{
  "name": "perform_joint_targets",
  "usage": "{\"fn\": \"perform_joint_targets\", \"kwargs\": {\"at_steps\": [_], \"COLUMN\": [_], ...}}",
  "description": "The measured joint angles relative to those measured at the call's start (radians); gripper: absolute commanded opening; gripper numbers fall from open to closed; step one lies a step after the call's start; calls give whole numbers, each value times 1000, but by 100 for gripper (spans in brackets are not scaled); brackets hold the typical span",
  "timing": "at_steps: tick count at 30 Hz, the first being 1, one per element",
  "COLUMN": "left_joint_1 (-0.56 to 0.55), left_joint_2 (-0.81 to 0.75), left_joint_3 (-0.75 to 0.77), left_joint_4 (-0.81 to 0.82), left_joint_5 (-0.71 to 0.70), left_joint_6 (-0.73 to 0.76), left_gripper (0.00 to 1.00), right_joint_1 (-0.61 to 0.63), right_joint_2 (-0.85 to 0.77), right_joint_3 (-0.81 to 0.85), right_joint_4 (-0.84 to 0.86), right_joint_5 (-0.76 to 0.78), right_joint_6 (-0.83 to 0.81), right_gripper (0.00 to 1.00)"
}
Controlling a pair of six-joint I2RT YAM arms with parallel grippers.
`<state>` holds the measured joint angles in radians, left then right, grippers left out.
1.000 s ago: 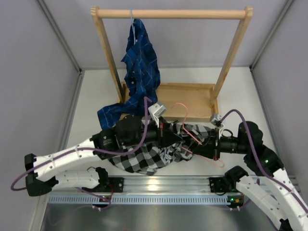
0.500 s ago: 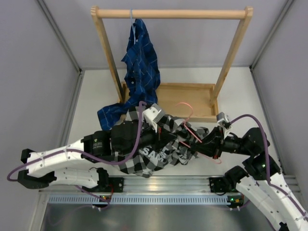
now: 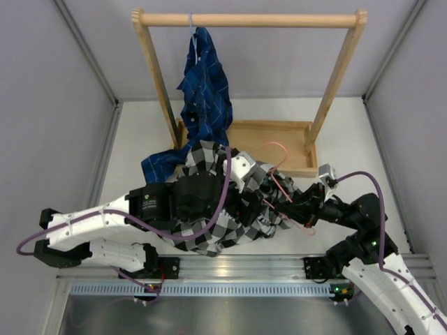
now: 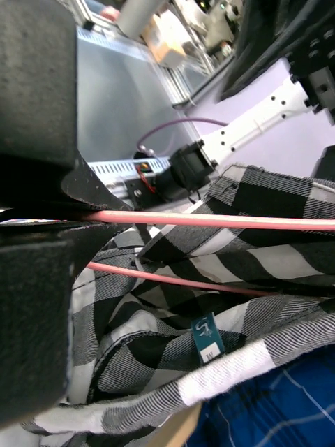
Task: Place the shirt on the hanger
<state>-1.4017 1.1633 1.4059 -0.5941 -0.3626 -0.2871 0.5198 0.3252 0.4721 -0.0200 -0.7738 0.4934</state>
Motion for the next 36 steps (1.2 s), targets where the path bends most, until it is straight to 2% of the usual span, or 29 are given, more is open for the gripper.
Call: {"fn": "perform_joint_targets", "kwargs": {"at_steps": [6, 9, 13, 16, 21, 23, 31, 34, 36], "left_joint_1": [10, 66, 164, 257, 442, 493, 552, 553, 553], "left_joint_2": [-61, -98, -112, -73, 86, 155, 282, 288, 288], "left_joint_3": [47, 47, 59, 107, 281, 332, 364, 365, 366], "left_joint_4": [27, 79, 93, 36, -116, -161, -359, -392, -404], "left_joint_5": [-185, -138, 69, 337, 696, 797, 1120, 1216, 1256], "left_joint_6": [230, 366, 545, 667, 758, 779, 845, 861, 869], "left_gripper": [98, 98, 98, 98, 85, 84, 84, 78, 77], "right_joint_1": [0, 0, 0, 0, 0, 0, 0, 0, 0], "right_joint_2": [-106, -116, -111, -94, -84, -90, -101, -94, -84], "right_joint_3": [-72, -80, -80, -79, -79, -79, -78, -77, -75], "right_joint_4": [60, 77, 82, 83, 80, 77, 60, 60, 60], "right_joint_5": [63, 74, 77, 58, 31, 26, -16, -36, -50], "right_joint_6": [27, 36, 43, 49, 49, 47, 14, 7, 4], "right_gripper": [0, 0, 0, 0, 0, 0, 0, 0, 0]}}
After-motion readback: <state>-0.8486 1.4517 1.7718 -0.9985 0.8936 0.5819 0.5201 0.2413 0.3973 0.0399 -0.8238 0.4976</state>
